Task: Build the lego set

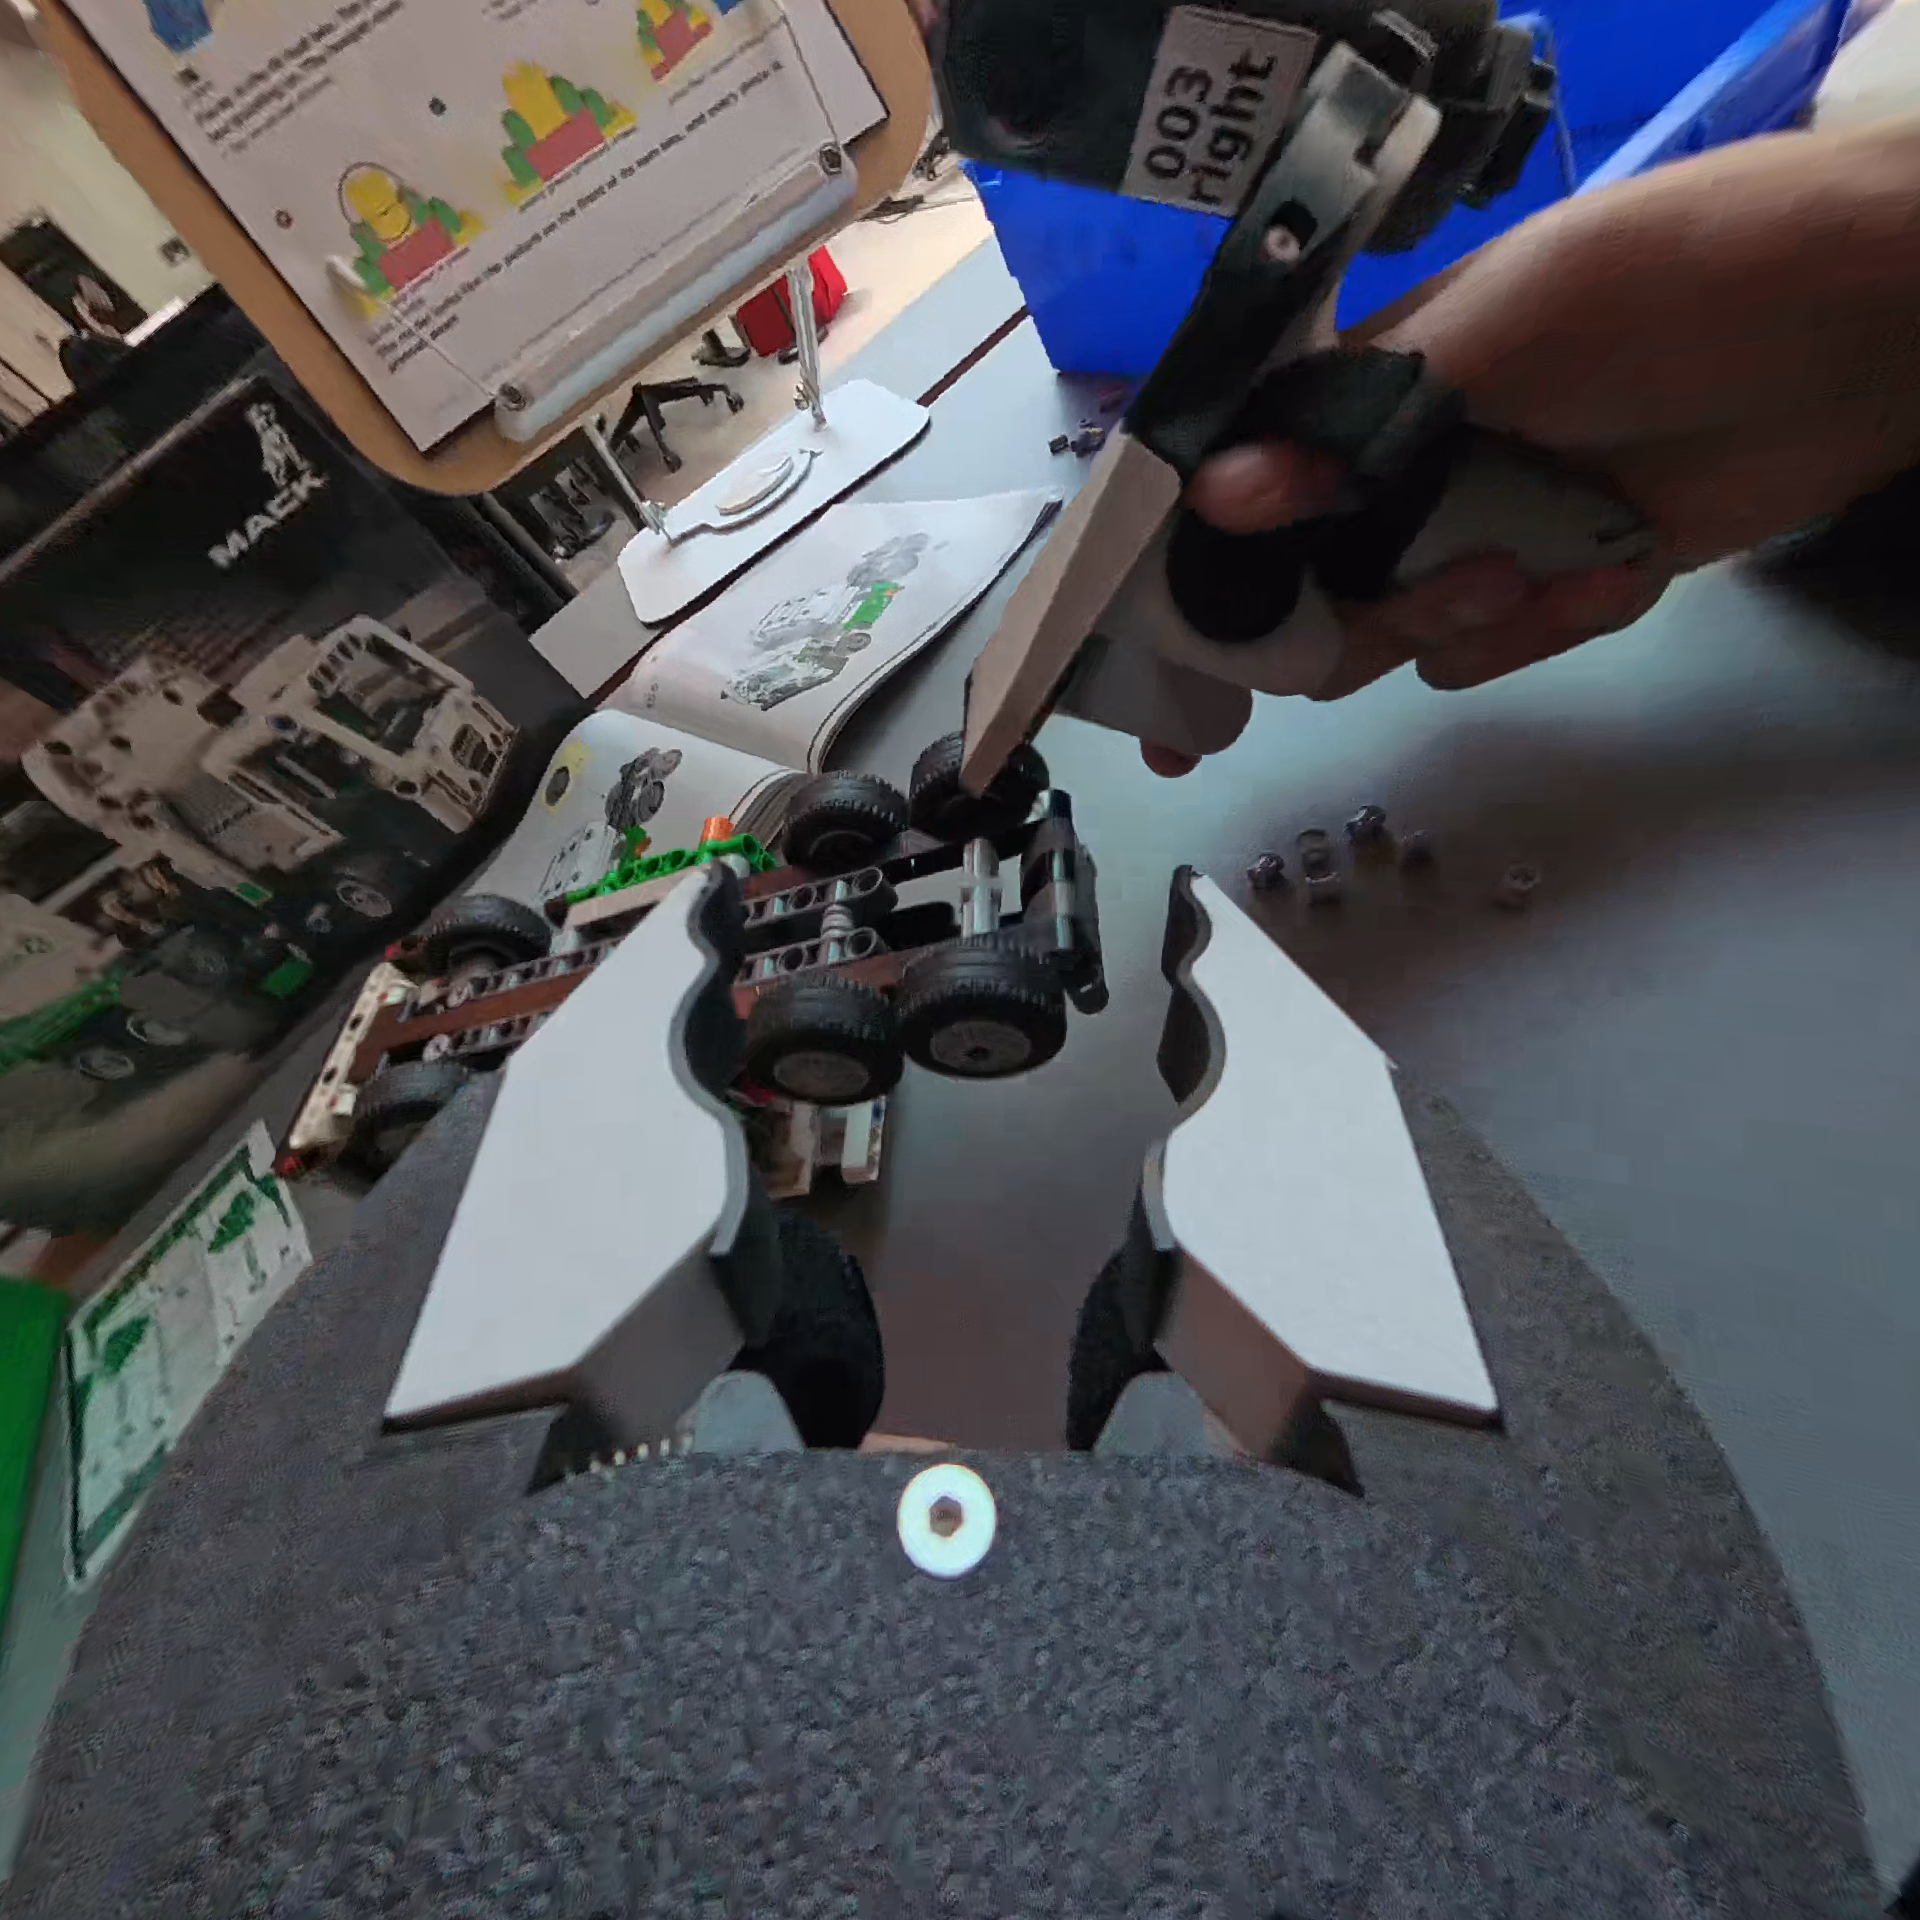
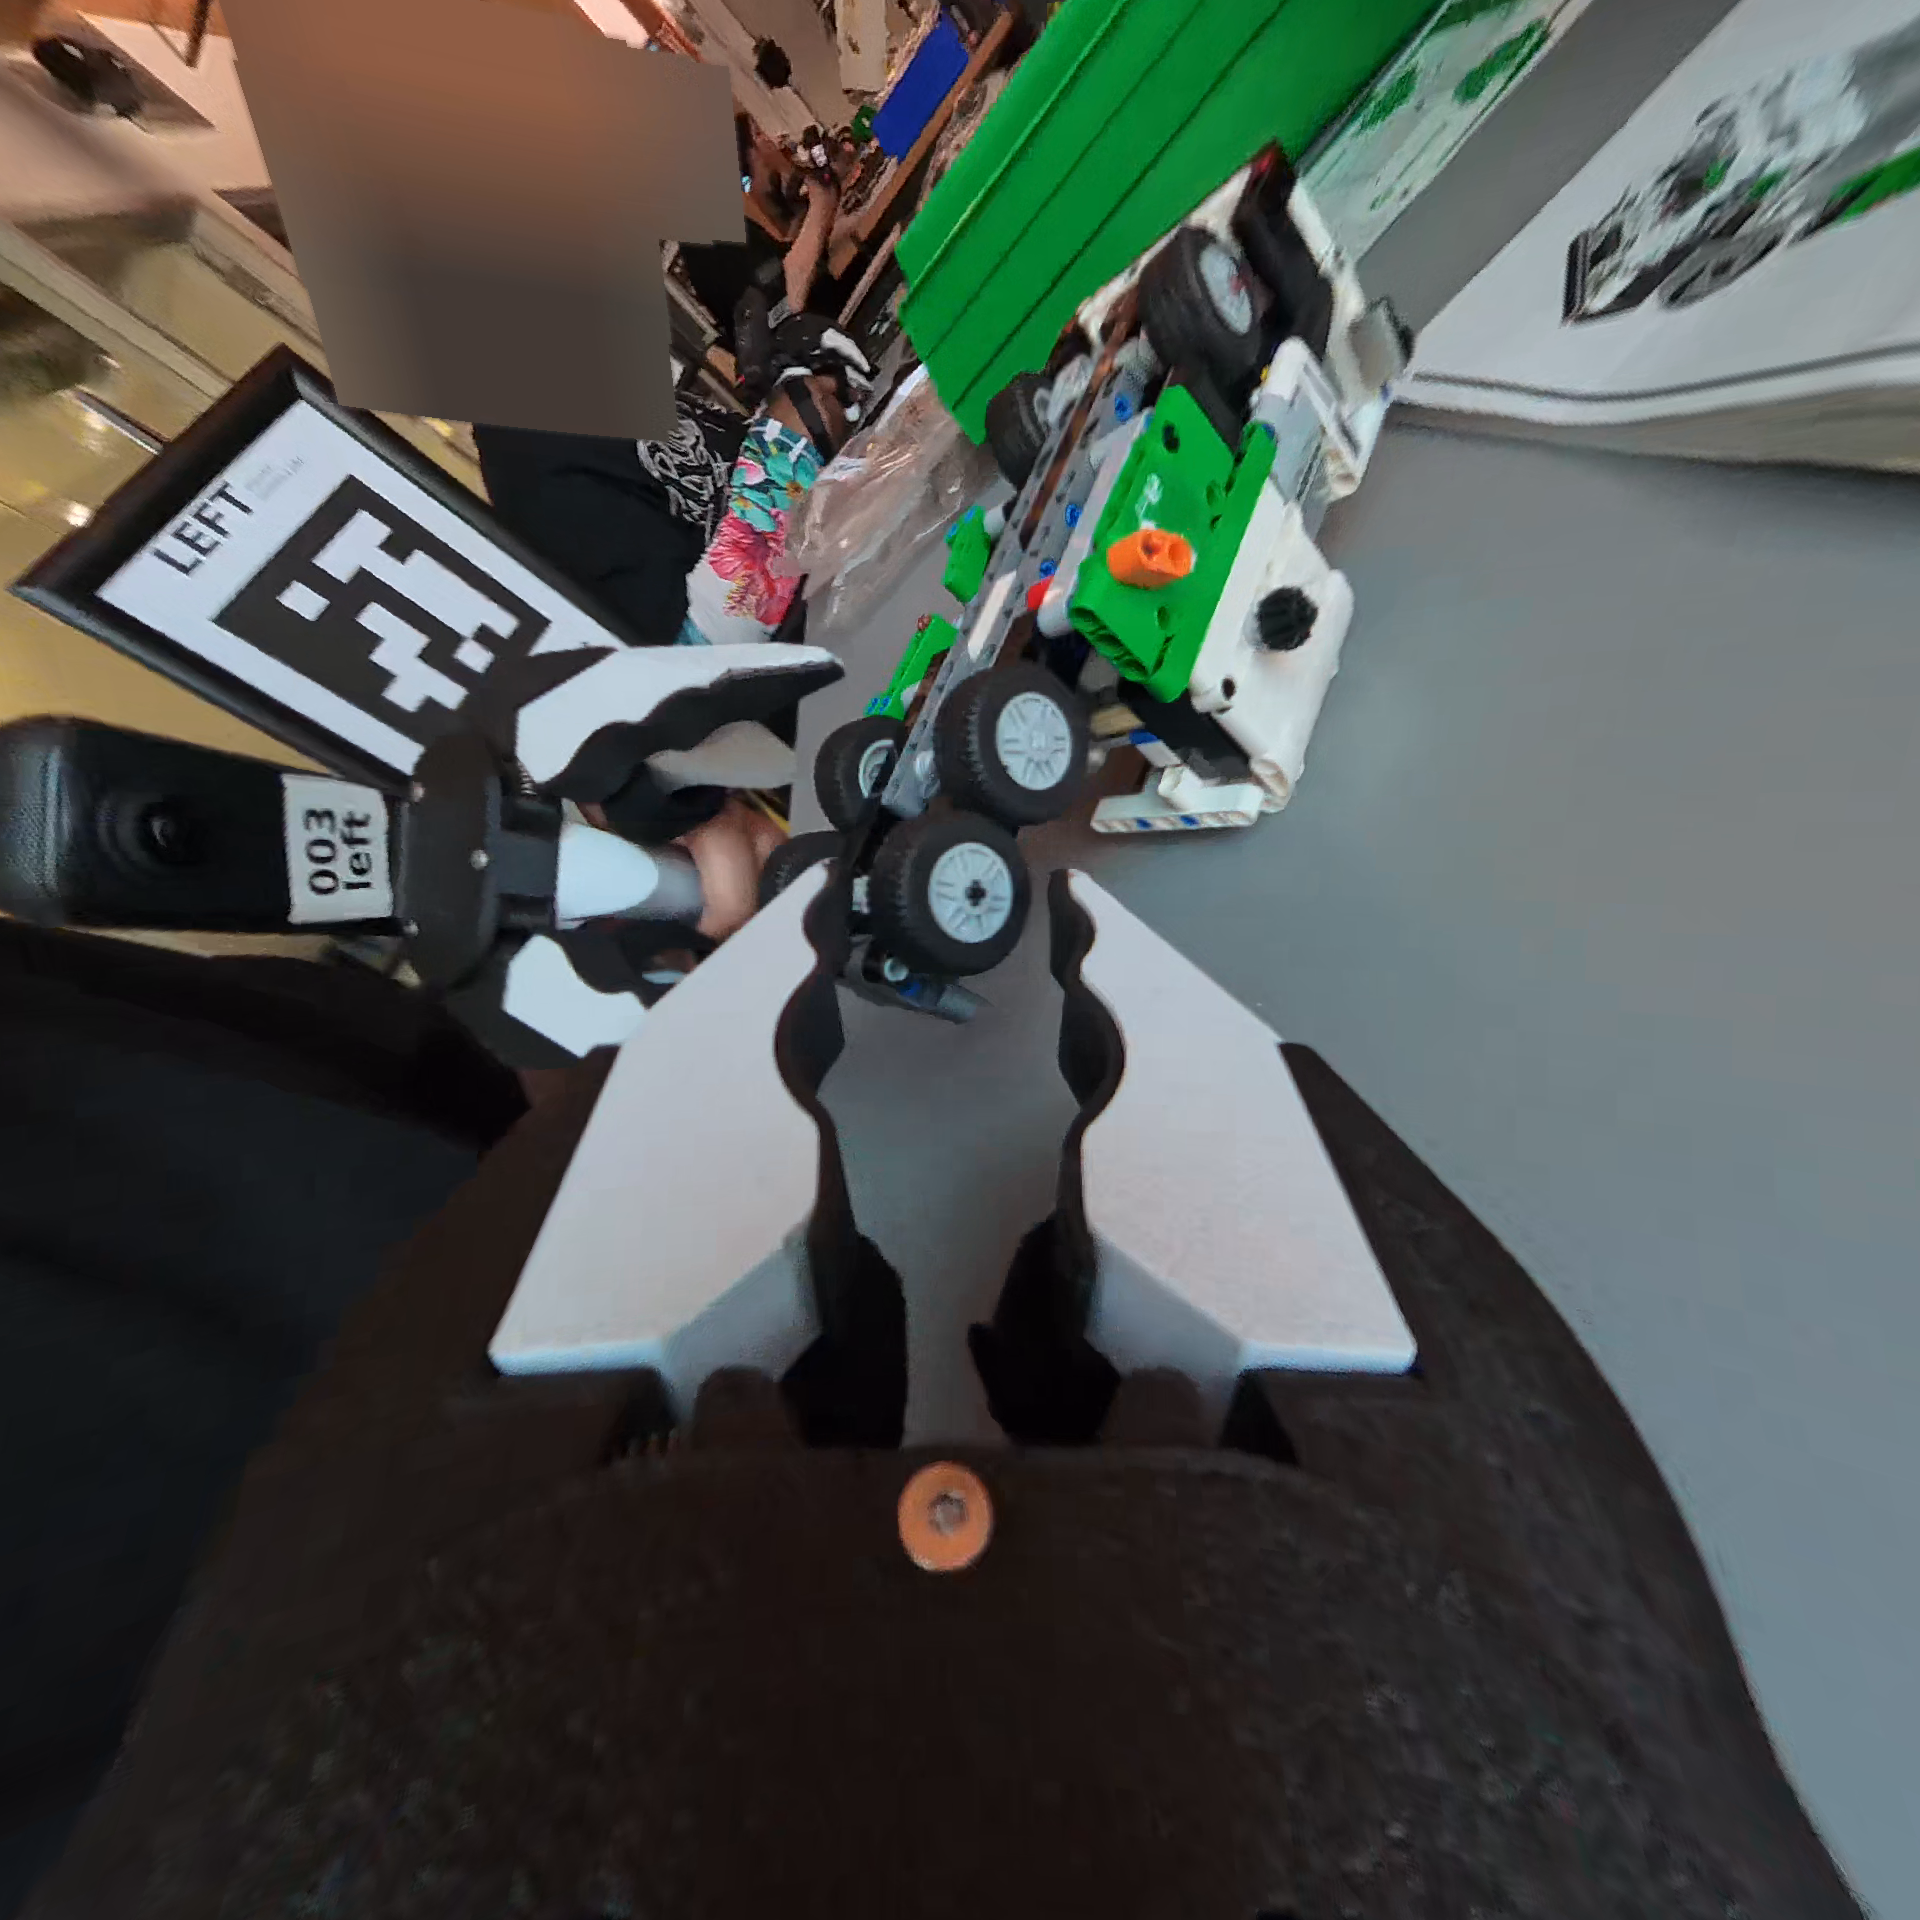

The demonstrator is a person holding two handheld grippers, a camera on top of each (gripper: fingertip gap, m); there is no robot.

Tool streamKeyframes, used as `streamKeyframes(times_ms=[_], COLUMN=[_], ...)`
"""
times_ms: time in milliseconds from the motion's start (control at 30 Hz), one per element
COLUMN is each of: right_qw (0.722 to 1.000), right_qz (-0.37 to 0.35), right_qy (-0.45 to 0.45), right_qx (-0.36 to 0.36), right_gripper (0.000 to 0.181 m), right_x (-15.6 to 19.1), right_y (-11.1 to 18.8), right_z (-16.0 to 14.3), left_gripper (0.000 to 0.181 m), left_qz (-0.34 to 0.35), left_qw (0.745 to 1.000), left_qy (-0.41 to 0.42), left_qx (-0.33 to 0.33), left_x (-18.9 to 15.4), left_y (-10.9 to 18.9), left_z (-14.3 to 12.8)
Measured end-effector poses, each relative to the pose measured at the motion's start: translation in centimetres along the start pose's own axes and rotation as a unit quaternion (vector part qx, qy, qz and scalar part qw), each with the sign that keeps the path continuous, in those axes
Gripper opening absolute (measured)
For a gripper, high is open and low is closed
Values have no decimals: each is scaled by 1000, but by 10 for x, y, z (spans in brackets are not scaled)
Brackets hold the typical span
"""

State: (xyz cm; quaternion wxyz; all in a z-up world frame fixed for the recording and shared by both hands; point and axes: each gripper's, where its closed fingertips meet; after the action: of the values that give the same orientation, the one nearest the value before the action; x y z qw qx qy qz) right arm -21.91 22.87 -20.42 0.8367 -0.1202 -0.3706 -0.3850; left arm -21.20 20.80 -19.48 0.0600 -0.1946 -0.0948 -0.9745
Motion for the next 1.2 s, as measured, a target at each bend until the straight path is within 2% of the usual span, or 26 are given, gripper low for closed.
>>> streamKeyframes(times_ms=[100, 167, 233, 267, 467, 600, 900, 1067, 1200], right_qw=[995, 992, 989, 986, 963, 966, 974, 955, 950], right_qz=[45, 54, 67, 77, 128, 120, 90, 113, 121], right_qy=[-85, -106, -125, -142, -232, -227, -208, -271, -283], right_qx=[28, 37, 45, 44, 40, 35, 30, 47, 50], right_gripper=[32, 32, 31, 31, 30, 30, 30, 31, 30], right_x=[11, 15, 19, 20, 26, 27, 35, 38, 39], right_y=[-9, -14, -19, -20, -22, -25, -41, -46, -45], right_z=[-13, -19, -22, -22, -25, -25, -34, -29, -31], left_gripper=[77, 64, 46, 45, 34, 28, 26, 24, 25], left_qz=[-12, 25, 34, 46, 124, 129, 120, 131, 128], left_qw=[993, 974, 957, 949, 867, 859, 883, 866, 873], left_qy=[-109, -218, -283, -307, -482, -495, -445, -471, -460], left_qx=[36, 60, 56, 53, 27, 30, 86, 100, 101], left_x=[-4, 8, 8, 10, 9, 7, 10, 16, 16], left_y=[-12, -11, -6, -3, 6, 11, 33, 37, 38], left_z=[-15, -26, -29, -28, -19, -21, -31, -30, -31])
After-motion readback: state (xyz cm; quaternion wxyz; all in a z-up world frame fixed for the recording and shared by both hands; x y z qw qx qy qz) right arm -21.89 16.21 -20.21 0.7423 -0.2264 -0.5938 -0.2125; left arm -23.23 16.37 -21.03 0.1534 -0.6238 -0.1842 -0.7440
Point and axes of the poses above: each gripper's, where its closed fingertips meet, y back along the fingers, z out of its top, x = y × z across the jaws, and after that the axes turned 11 degrees about -x, right-handed
